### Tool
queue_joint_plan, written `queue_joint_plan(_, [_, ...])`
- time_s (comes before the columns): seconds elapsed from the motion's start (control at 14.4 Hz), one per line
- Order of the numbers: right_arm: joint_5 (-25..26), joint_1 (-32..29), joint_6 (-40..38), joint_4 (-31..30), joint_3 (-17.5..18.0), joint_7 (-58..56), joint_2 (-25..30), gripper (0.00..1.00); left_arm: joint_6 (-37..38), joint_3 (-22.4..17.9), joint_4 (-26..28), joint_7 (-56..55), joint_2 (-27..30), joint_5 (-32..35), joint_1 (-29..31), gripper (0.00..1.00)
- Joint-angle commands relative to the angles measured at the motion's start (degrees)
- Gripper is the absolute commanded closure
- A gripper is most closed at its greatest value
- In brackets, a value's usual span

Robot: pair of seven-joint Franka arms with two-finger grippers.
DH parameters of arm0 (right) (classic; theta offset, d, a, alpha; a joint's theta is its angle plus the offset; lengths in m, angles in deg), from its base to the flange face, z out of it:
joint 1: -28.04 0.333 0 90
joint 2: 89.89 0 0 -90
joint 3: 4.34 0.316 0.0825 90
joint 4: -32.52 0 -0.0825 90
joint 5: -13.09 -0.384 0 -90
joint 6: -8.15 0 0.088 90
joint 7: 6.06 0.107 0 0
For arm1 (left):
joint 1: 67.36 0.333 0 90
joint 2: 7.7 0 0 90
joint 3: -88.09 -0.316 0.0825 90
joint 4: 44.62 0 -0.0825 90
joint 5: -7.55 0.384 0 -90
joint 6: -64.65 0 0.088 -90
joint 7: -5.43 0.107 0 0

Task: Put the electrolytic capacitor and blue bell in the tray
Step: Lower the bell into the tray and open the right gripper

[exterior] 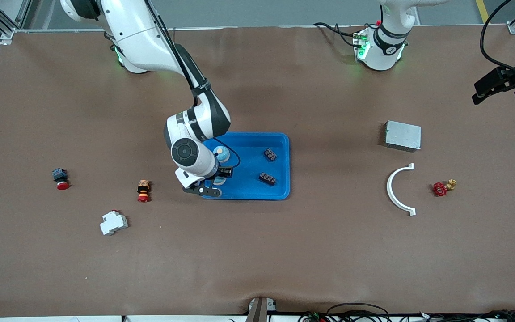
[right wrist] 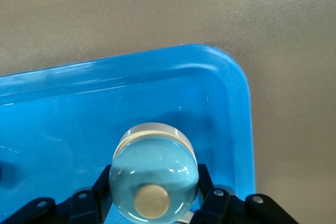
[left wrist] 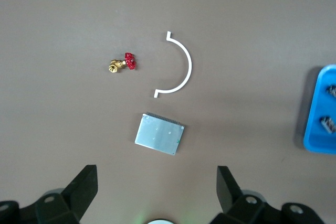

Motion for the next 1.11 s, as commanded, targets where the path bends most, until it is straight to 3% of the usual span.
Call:
queue_joint_plan(0.0, [0.99, 0.95, 0.00, 1.12, -1.02, 0.09, -1.01, 0.79, 0.83, 0.21, 0.55, 2.12, 1.42, -1.20, 0.31, 0.00])
queue_joint_plan(0.14, [0.99, 1.30, 1.14, 1.12, -1.02, 0.09, -1.54, 0.75, 0.83, 0.03, -0.07, 2.12, 1.25, -1.20, 0.31, 0.00])
queue_joint_plan(0.21, [0.99, 1.22, 1.14, 1.12, -1.02, 0.09, -1.63, 0.66, 0.74, 0.03, -0.07, 1.94, 0.81, -1.20, 0.23, 0.00])
queue_joint_plan(0.35, [0.99, 1.21, 1.14, 1.12, -1.02, 0.09, -1.63, 0.28, 0.39, -0.05, -0.33, 1.94, 0.37, -1.02, 0.31, 0.00])
queue_joint_plan(0.42, [1.16, 1.21, 1.14, 1.12, -1.02, 0.00, -1.54, 0.00, 0.30, 0.03, -0.33, 2.03, 0.28, -0.94, 0.05, 0.00])
queue_joint_plan(0.69, [2.31, 0.87, -1.48, 1.73, -1.29, -0.17, -0.32, 0.00, 0.21, 0.30, -0.33, 1.86, -0.16, -0.14, -0.21, 0.00])
queue_joint_plan(0.9, [2.31, -0.27, -11.31, 4.36, -1.64, -0.09, 1.52, 0.00, 0.21, 0.30, 0.80, 1.94, 0.89, -0.23, 0.05, 0.00])
queue_joint_plan(1.04, [2.39, -1.51, -15.98, 4.19, -1.90, -1.13, 6.00, 0.00, 0.04, 0.30, 0.90, 1.86, 0.90, -0.32, 0.14, 0.00])
